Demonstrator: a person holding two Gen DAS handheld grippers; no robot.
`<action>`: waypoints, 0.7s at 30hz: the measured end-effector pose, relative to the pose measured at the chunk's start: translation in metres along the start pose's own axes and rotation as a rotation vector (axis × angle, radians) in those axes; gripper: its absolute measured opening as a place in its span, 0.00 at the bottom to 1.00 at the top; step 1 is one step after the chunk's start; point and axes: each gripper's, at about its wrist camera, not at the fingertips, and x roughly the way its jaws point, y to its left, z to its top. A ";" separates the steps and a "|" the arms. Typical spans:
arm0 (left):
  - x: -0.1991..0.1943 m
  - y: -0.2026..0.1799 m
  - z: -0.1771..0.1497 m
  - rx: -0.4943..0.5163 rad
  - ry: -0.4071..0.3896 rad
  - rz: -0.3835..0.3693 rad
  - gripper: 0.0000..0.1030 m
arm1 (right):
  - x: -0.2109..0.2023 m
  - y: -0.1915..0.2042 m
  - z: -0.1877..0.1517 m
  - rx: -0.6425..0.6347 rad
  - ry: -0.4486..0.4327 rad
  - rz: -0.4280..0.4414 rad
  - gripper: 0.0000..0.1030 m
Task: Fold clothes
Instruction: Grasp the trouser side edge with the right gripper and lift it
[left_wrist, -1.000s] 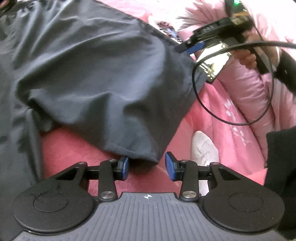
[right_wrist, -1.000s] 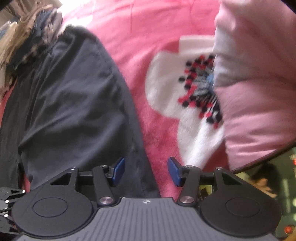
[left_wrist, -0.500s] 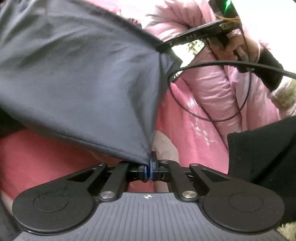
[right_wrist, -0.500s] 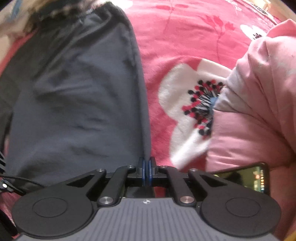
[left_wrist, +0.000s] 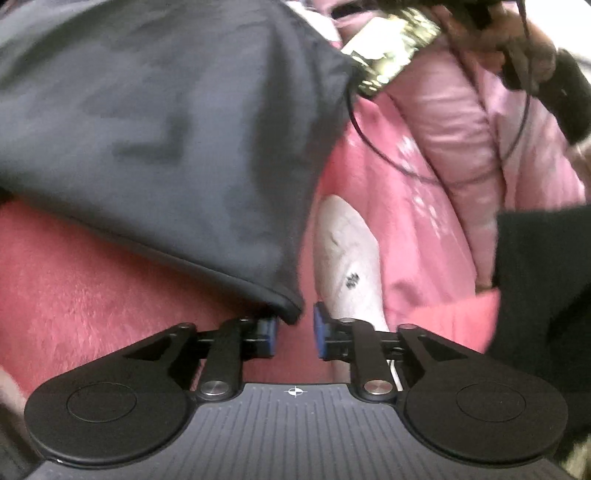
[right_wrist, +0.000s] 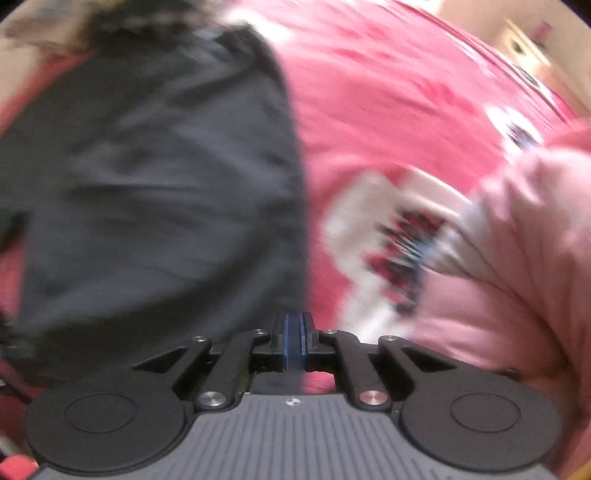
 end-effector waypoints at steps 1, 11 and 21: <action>-0.003 -0.003 -0.002 0.028 -0.002 0.000 0.21 | 0.002 0.009 -0.003 -0.020 -0.003 0.028 0.07; -0.045 -0.002 -0.003 0.092 -0.136 0.080 0.21 | 0.020 0.029 -0.040 -0.076 0.220 0.050 0.09; -0.025 0.001 0.013 0.182 -0.230 0.282 0.21 | 0.038 0.081 0.013 -0.124 -0.063 0.202 0.12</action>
